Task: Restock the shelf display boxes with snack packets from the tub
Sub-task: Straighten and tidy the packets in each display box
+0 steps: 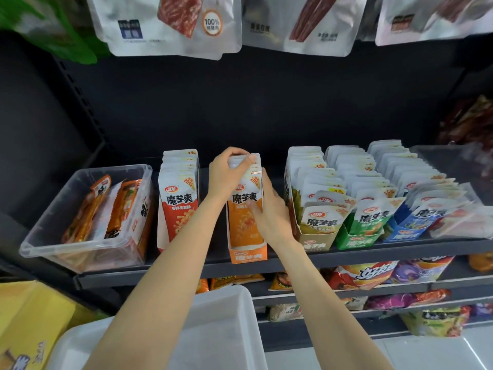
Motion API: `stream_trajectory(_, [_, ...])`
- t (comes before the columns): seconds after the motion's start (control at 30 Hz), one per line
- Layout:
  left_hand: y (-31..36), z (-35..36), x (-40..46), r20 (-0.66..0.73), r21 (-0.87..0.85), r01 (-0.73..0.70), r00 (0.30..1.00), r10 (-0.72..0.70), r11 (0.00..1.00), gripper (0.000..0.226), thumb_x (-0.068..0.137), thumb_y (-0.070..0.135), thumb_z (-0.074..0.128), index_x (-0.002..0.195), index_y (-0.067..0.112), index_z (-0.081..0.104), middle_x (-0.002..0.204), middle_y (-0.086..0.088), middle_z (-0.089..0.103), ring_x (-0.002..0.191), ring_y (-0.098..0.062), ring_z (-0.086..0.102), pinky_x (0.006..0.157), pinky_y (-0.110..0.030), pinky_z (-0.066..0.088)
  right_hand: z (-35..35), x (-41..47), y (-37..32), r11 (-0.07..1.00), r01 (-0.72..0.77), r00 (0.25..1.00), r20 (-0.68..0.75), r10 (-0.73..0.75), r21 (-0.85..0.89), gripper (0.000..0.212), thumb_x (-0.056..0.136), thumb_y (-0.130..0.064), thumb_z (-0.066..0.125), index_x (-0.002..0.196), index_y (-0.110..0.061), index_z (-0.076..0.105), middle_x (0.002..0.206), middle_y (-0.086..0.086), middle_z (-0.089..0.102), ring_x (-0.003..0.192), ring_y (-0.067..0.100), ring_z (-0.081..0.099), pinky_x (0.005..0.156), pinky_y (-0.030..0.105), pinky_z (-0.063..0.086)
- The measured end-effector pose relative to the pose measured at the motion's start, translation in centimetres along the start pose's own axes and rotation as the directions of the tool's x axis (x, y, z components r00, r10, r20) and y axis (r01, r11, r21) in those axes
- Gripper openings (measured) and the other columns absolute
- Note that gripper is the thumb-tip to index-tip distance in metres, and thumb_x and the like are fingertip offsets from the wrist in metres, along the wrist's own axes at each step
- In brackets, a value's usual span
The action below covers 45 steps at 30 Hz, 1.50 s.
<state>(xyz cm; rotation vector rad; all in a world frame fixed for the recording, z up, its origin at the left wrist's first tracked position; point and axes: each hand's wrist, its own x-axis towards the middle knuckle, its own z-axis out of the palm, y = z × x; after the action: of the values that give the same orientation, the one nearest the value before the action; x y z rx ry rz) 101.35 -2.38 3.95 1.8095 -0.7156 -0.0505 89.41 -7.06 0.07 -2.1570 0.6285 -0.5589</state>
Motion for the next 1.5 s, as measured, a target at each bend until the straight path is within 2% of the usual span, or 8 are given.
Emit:
stream_trajectory(0.47, [-0.2, -0.9, -3.0, -0.112, 0.336, -0.238, 0.95, 0.29, 0.911, 0.039, 0.103, 0.029, 0.031, 0.135, 0.017, 0.049, 0.143, 0.0, 0.043, 0.133, -0.011, 0.035, 0.102, -0.008, 0.021, -0.1, -0.5, -0.5, 0.997, -0.023, 1.0, -0.018, 0.022, -0.068, 0.072, 0.096, -0.026, 0.053, 0.15, -0.036, 0.007, 0.141, 0.001, 0.045, 0.121, 0.026, 0.053, 0.096, 0.051, 0.047])
stream_trajectory(0.57, [-0.9, -1.2, -5.9, 0.091, 0.544, -0.461, 0.863, 0.497, 0.701, 0.044, 0.102, 0.029, 0.028, 0.139, 0.013, 0.044, 0.147, -0.001, 0.04, 0.141, -0.012, 0.022, 0.118, -0.028, 0.008, -0.3, -0.7, -0.6, 0.991, -0.03, 1.0, -0.003, 0.03, -0.131, 0.073, 0.097, -0.022, 0.05, 0.151, -0.035, 0.003, 0.142, 0.004, 0.044, 0.116, 0.03, 0.055, 0.091, 0.052, 0.049])
stream_trajectory(0.73, [-2.0, -0.4, -5.4, 0.362, 0.75, -0.49, 0.867, 0.344, 0.444, 0.054, 0.1, 0.033, 0.011, 0.15, 0.012, 0.019, 0.158, -0.003, 0.016, 0.146, -0.013, 0.0, 0.119, -0.042, -0.004, -0.5, -1.2, -0.6, 0.971, -0.008, 1.0, -0.006, 0.007, -0.24, 0.069, 0.099, -0.019, 0.043, 0.152, -0.029, 0.0, 0.14, 0.007, 0.048, 0.113, 0.027, 0.058, 0.091, 0.047, 0.05])
stream_trajectory(0.97, [-1.3, 0.3, -2.8, 0.345, 0.746, -0.438, 0.898, 0.271, 0.501, 0.055, 0.1, 0.035, 0.009, 0.151, 0.015, 0.005, 0.16, 0.001, 0.001, 0.143, -0.009, -0.012, 0.114, -0.036, -0.017, -0.1, -1.1, -0.4, 0.974, 0.002, 0.998, -0.064, -0.017, -0.227, 0.068, 0.099, -0.022, 0.045, 0.152, -0.031, 0.004, 0.14, 0.005, 0.049, 0.113, 0.025, 0.06, 0.087, 0.045, 0.052])
stream_trajectory(1.1, [-0.6, -0.6, -4.7, 0.179, 0.445, -0.388, 0.922, 0.344, 0.807, 0.056, 0.101, 0.026, 0.03, 0.151, 0.018, 0.008, 0.157, 0.008, 0.001, 0.144, -0.006, -0.007, 0.118, -0.031, -0.005, -0.3, -1.3, -0.3, 0.997, 0.022, 0.999, -0.037, -0.025, -0.079, 0.069, 0.098, -0.026, 0.049, 0.152, -0.03, 0.007, 0.143, 0.004, 0.046, 0.12, 0.025, 0.055, 0.092, 0.045, 0.05])
stream_trajectory(1.2, [-0.3, -1.6, -8.3, -0.052, 0.11, -0.05, 0.997, 0.056, 0.993, 0.071, 0.094, 0.012, 0.055, 0.151, 0.021, 0.014, 0.157, 0.008, 0.014, 0.143, -0.004, 0.009, 0.113, -0.023, 0.01, -0.7, -1.7, 0.4, 0.997, -0.065, 0.998, 0.015, 0.064, 0.053, 0.078, 0.094, -0.031, 0.057, 0.152, -0.028, 0.004, 0.15, 0.005, 0.038, 0.129, 0.025, 0.047, 0.101, 0.045, 0.045])
stream_trajectory(1.3, [-1.0, -2.1, -10.2, 0.114, -0.019, 0.236, 0.966, -0.233, 0.972, 0.083, 0.088, 0.011, 0.063, 0.151, 0.025, 0.011, 0.156, 0.003, 0.023, 0.142, -0.014, 0.022, 0.115, -0.039, 0.023, -0.7, -2.4, 1.2, 0.975, -0.195, 0.97, 0.169, 0.175, 0.108, 0.085, 0.091, -0.025, 0.062, 0.152, -0.021, 0.004, 0.148, 0.008, 0.041, 0.132, 0.025, 0.043, 0.104, 0.038, 0.039])
stream_trajectory(1.5, [-2.6, -1.8, -9.5, 0.147, 0.313, 0.034, 0.986, -0.084, 0.949, 0.075, 0.086, 0.027, 0.067, 0.147, 0.034, 0.023, 0.136, 0.004, 0.051, 0.122, -0.015, 0.051, 0.093, -0.03, 0.044, 0.2, -2.9, 0.8, 0.995, -0.072, 0.99, 0.118, 0.081, -0.072, 0.065, 0.093, -0.026, 0.057, 0.147, -0.017, 0.021, 0.131, 0.008, 0.056, 0.111, 0.027, 0.06, 0.085, 0.034, 0.05])
